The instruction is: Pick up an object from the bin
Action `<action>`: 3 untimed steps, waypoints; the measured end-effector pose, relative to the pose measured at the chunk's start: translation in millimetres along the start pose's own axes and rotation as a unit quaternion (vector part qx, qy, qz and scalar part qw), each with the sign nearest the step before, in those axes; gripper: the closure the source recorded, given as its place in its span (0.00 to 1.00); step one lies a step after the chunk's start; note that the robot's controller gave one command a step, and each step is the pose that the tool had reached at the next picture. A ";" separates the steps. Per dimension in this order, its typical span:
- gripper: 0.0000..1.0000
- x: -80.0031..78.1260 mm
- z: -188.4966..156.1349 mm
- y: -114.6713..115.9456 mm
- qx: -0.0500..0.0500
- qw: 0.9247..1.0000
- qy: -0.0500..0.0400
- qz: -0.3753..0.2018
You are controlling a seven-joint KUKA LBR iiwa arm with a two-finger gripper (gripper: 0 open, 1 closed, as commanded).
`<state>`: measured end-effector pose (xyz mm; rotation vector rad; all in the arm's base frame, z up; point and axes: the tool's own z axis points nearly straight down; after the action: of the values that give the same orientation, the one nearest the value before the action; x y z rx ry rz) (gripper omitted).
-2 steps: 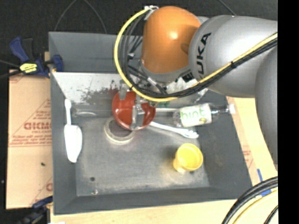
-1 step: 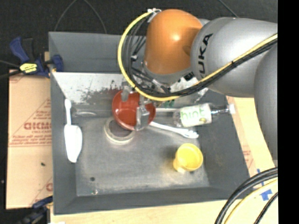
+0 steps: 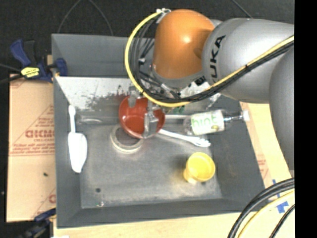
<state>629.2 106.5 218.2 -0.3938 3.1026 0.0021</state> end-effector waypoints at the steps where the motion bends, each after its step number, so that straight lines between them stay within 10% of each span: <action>1: 1.00 -9.7 -5.0 1.9 0.000 0.991 -0.003 -0.131; 3: 1.00 9.6 37.9 8.8 0.001 0.983 -0.005 -0.183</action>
Offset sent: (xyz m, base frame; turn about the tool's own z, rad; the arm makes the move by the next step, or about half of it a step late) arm 0.0000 0.0000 0.0000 0.0000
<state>618.2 112.7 180.2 -0.9529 2.9682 -0.0045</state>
